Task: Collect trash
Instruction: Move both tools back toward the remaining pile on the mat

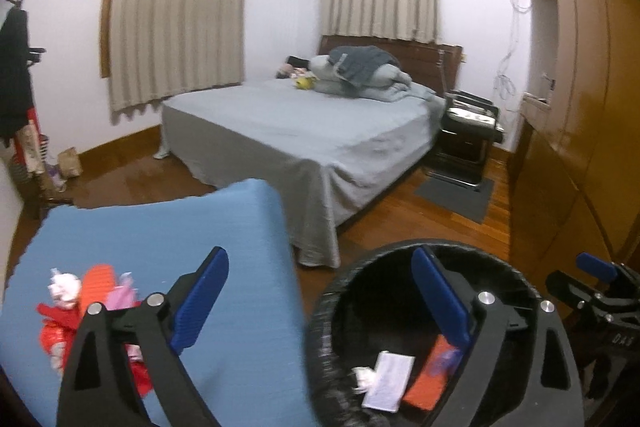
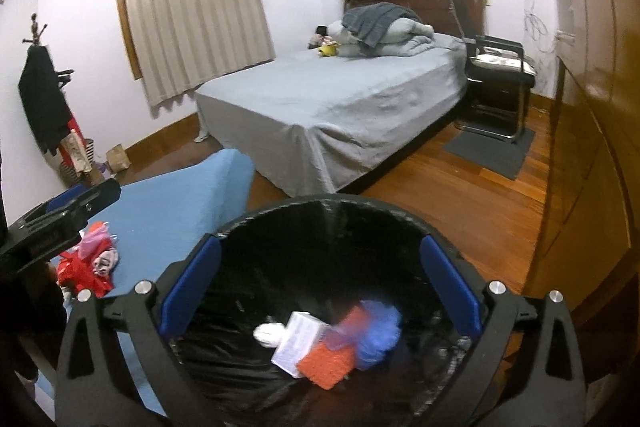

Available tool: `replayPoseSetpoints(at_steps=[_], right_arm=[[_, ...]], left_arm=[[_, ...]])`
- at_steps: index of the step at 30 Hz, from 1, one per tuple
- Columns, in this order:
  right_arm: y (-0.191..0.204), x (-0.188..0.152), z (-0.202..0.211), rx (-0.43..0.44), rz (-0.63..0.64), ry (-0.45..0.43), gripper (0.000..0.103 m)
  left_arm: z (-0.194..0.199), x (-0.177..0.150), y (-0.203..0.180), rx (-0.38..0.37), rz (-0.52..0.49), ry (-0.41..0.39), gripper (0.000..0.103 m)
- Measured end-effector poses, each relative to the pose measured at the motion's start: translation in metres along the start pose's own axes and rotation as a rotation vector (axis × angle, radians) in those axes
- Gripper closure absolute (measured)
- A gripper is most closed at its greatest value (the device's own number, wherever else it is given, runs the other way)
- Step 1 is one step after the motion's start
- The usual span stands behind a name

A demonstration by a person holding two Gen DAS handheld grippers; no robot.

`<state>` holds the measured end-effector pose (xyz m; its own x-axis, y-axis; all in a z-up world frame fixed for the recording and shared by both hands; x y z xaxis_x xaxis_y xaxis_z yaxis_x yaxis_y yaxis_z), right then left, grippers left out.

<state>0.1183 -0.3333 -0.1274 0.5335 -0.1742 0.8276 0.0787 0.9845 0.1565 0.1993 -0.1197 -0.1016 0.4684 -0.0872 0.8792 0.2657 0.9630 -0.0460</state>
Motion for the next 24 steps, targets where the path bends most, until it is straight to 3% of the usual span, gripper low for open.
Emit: replayPoseSetpoints(at_steps=[24], right_arm=[[0.156,-0.006,-0.051,0.194,0.163,0.039,0.006]], left_arm=[[0.062,-0.062,0.203,0.387,0.151,0.039,0.015]])
Point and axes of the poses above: each gripper's, at about its wrist camera, not at the fingertips, and z roughly against the way its jaws point, y to its left, x to its top, the point moved 8 cm from there along -z, roughly the way its jaws point, and after that the axes turned 1 degree about -y, right-handed, at the moved point
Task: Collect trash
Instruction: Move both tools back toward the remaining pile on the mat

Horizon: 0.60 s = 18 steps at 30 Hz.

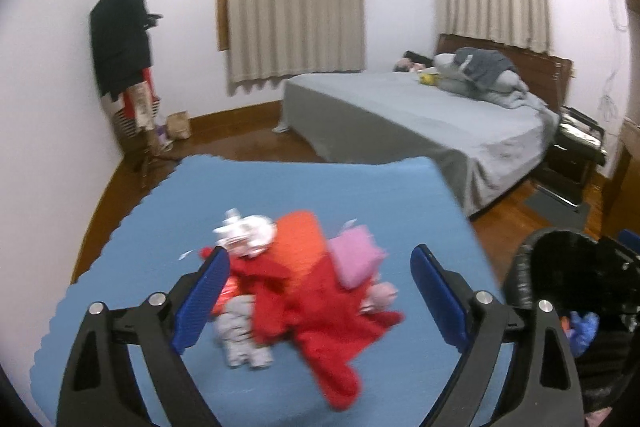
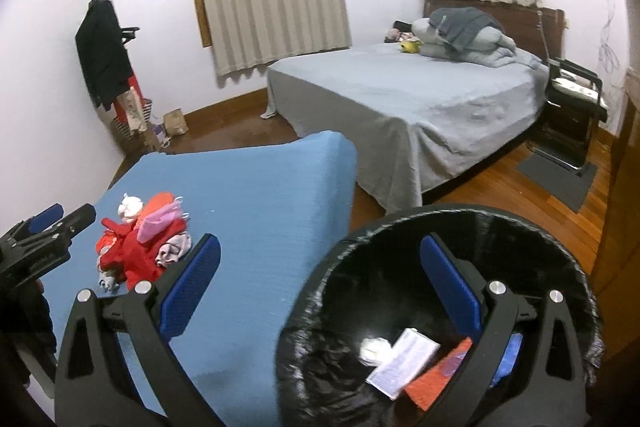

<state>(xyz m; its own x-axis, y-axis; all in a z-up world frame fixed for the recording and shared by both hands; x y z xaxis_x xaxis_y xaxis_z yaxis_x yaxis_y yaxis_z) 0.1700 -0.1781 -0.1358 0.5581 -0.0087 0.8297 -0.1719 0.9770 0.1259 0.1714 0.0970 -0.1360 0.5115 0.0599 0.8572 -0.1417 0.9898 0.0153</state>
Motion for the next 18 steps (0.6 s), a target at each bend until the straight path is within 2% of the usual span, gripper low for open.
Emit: replayPoseSetpoints(at_steps=[10,18], right_arm=[[0.027,-0.006,-0.022,0.032,0.042,0.03,0.006],[0.048,-0.016,-0.038,0.055,0.073,0.06,0.006]], left_arm=[[-0.016,-0.032,0.059,0.088,0.065,0.069,0.028],[-0.041,-0.069,0.09,0.124,0.11,0.171,0.037]])
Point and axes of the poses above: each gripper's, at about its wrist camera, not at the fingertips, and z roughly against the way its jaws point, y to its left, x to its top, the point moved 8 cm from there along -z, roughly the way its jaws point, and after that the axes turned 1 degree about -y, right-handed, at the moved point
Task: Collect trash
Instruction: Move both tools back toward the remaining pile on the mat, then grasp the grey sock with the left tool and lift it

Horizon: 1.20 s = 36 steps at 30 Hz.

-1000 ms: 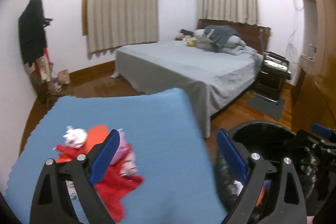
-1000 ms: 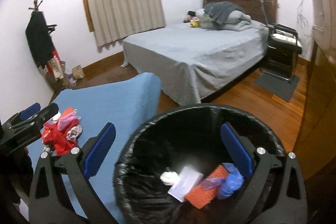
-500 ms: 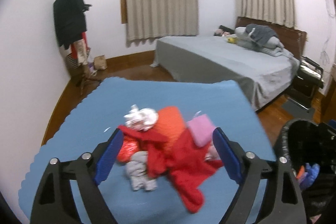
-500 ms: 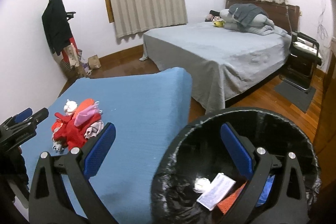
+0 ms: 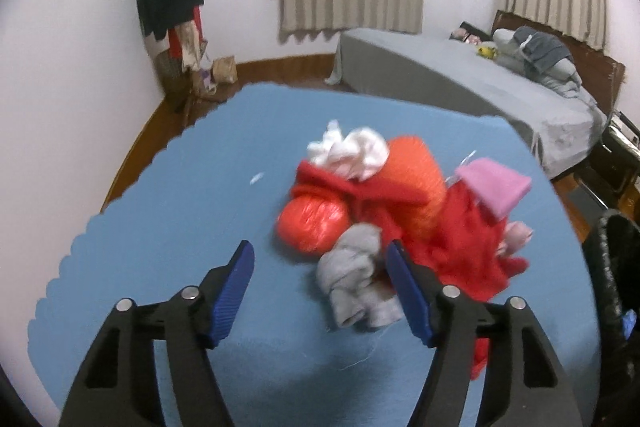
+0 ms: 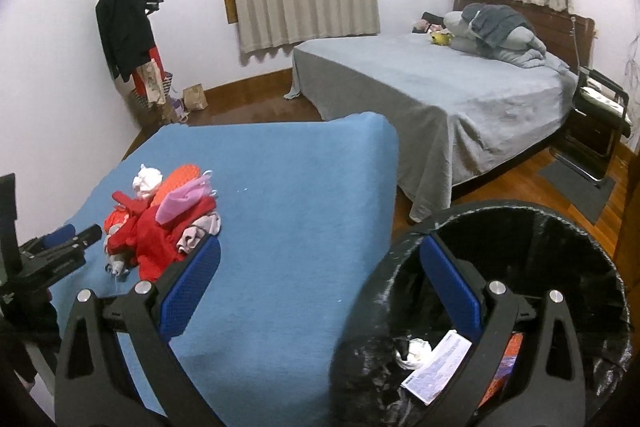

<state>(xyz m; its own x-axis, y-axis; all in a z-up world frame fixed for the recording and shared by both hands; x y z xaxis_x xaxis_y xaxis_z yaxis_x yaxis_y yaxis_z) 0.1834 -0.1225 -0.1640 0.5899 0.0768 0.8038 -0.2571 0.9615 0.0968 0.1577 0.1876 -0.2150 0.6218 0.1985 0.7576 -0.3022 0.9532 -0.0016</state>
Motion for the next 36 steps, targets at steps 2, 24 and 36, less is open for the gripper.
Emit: replayPoseSetpoints(at_steps=[2,24,36], right_arm=[[0.005,-0.001,-0.004,0.006,0.008,0.007,0.006],[0.018,-0.008,-0.022,0.03,0.017,0.038,0.006],[0.036,0.01,-0.023,0.071,0.033,0.001,0.006]], left_arm=[[-0.007,-0.006,0.002,-0.003,0.008,0.024,0.037],[-0.036,-0.017,-0.022,-0.107,0.051,0.113,0.069],[0.003,0.003,0.005,-0.045,0.067,0.019,0.069]])
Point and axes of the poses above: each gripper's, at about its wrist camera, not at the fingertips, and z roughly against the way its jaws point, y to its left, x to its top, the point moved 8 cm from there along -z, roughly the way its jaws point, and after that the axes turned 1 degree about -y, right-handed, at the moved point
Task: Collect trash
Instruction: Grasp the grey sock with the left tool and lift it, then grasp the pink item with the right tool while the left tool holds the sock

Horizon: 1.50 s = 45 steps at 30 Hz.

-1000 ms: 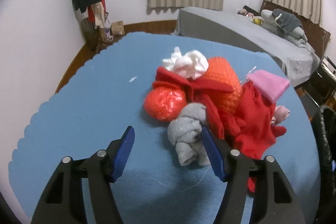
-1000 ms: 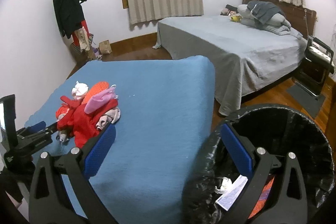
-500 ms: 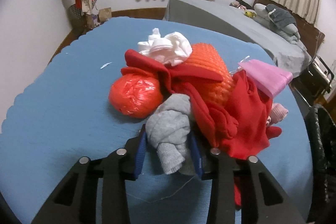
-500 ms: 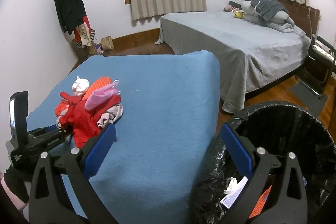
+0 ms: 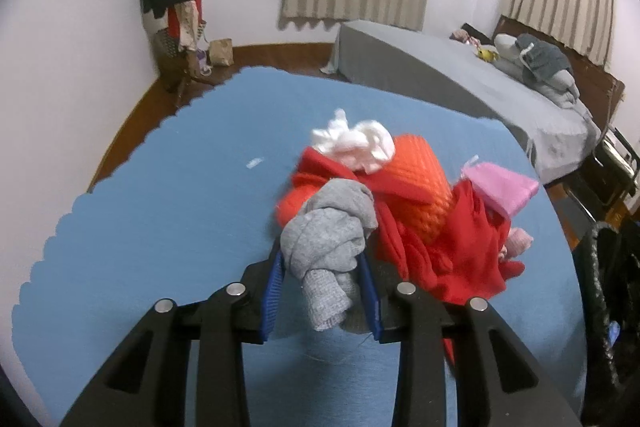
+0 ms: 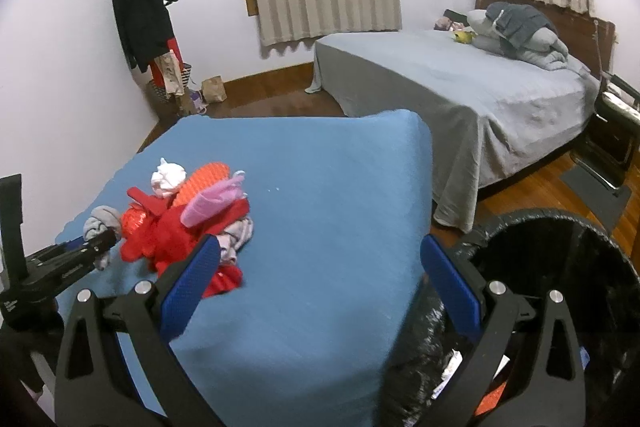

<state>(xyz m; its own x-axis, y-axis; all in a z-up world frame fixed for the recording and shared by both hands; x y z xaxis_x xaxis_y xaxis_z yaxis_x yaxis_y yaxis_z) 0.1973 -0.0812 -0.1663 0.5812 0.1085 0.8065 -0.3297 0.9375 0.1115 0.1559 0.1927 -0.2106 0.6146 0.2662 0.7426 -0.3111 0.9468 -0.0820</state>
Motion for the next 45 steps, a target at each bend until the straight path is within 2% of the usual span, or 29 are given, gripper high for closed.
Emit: replayPoseSetpoints(at_steps=[8,18,28,33,35,37,40,45], right_arm=[[0.027,0.021,-0.013,0.04,0.028,-0.037,0.006],[0.065,0.035,-0.041,0.083,0.068,-0.038,0.009],[0.082,0.021,-0.08,0.106,0.088,0.069,0.031],[0.083,0.011,-0.089,0.128,0.101,0.127,0.056],[0.085,0.008,-0.09,0.144,0.105,0.141,0.072],[0.087,0.008,-0.088,0.156,0.108,0.14,0.076],[0.088,0.01,-0.083,0.182,0.107,0.136,0.088],[0.087,0.016,-0.072,0.198,0.109,0.113,0.092]], left_arm=[[0.01,0.025,0.0,0.005,-0.005,-0.06,0.069],[0.005,0.042,0.0,0.005,-0.007,-0.084,0.069],[0.0,0.045,0.005,0.009,0.015,-0.085,0.069],[-0.003,0.044,0.004,0.004,0.016,-0.079,0.069],[-0.004,0.043,0.003,0.002,0.017,-0.075,0.069],[-0.004,0.042,0.002,0.0,0.016,-0.074,0.069],[-0.003,0.042,0.0,-0.003,0.015,-0.074,0.069],[-0.001,0.042,-0.002,-0.006,0.008,-0.078,0.069]])
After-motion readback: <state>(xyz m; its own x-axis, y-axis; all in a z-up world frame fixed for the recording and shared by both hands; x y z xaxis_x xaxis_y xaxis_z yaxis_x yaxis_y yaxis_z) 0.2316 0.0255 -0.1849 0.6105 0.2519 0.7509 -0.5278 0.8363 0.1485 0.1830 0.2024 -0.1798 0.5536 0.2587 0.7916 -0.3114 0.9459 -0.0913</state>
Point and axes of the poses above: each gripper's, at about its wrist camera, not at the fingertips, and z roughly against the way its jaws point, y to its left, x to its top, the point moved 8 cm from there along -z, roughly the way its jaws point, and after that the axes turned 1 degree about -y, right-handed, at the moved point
